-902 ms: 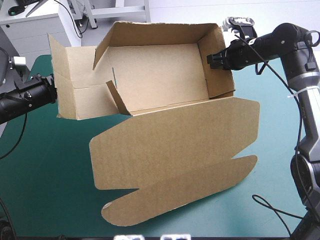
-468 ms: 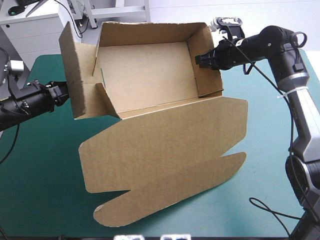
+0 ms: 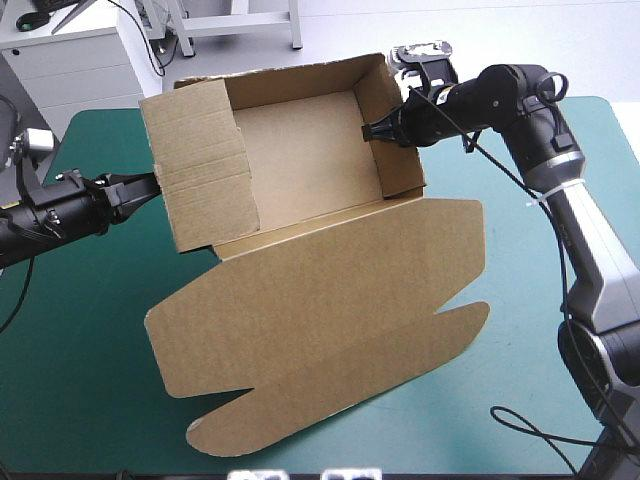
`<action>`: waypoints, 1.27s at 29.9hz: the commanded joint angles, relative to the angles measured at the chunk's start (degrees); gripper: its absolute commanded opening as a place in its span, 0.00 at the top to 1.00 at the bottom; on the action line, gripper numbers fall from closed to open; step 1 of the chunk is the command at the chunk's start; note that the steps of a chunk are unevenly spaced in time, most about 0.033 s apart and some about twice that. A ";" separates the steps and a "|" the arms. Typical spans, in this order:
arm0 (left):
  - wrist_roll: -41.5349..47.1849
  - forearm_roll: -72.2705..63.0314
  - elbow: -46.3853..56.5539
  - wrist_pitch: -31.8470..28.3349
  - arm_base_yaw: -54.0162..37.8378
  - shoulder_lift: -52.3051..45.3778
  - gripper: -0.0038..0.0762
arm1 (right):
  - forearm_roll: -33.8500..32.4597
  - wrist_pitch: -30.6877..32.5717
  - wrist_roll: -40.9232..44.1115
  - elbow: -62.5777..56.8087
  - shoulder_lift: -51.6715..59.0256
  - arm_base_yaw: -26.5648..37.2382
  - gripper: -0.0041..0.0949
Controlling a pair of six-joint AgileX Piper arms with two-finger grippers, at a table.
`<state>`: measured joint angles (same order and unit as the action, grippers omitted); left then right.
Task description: Fold the box
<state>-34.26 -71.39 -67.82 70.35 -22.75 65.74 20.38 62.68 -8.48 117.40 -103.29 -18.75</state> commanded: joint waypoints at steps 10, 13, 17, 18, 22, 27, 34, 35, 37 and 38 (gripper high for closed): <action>0.76 1.11 -1.63 3.60 0.22 -2.05 0.94 | -7.62 -8.91 5.74 1.60 3.00 -5.76 0.98; 0.26 1.24 -1.63 3.51 0.22 -2.17 0.93 | -8.13 -10.10 6.06 1.60 2.97 -6.56 0.98; -0.26 1.24 -1.63 3.51 0.22 -2.17 0.82 | -7.31 -11.66 7.13 1.60 2.51 -7.01 0.98; -0.26 1.24 -1.63 3.51 0.22 -2.17 0.79 | -7.31 -11.66 7.13 1.60 2.24 -7.15 0.98; -0.26 1.24 -1.63 3.51 0.22 -2.17 0.65 | -7.19 -12.21 7.58 1.60 1.20 -8.64 0.98; 0.06 1.33 -1.63 3.51 0.22 -2.17 0.53 | -7.24 -13.89 7.74 1.75 -0.45 -9.95 0.98; 0.59 3.62 -1.63 3.51 0.22 -2.17 0.48 | -6.82 -14.04 7.84 1.85 -2.06 -10.18 0.98; 0.59 4.41 -1.63 3.51 0.22 -2.17 0.48 | -6.82 -14.19 7.99 1.85 -2.19 -10.18 0.98; 0.59 6.37 -1.63 3.48 0.22 -2.17 0.48 | -6.57 -14.80 7.99 1.85 -2.19 -10.18 0.98; 0.59 7.75 -1.63 3.48 0.22 -2.17 0.48 | -6.38 -15.25 7.99 1.85 -2.19 -10.31 0.98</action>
<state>-33.98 -62.53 -67.82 70.58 -22.75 64.73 11.44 52.76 -1.39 117.40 -108.91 -28.76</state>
